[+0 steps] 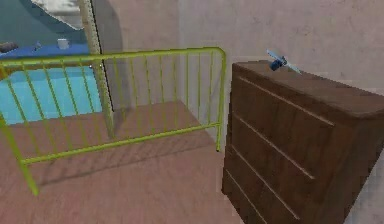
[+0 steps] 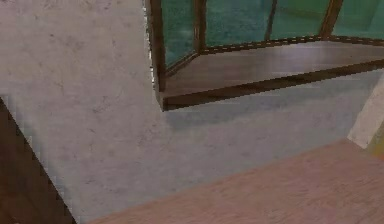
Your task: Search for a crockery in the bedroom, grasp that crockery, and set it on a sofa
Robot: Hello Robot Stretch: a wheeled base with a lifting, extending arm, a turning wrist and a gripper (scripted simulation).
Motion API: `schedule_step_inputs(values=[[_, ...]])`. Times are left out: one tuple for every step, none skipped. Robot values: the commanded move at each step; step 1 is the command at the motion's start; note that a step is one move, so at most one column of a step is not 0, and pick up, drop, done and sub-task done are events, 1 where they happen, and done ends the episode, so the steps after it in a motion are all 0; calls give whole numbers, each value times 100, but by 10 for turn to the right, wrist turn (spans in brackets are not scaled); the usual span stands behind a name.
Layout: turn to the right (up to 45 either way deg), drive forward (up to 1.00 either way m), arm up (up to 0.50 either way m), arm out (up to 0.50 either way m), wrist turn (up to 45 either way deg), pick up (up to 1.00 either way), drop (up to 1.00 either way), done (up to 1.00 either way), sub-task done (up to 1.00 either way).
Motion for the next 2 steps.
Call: schedule_step_inputs(values=[[-210,0,0,0,0,0,0,0,0],[0,45,0,0,0,0,0,0,0]])
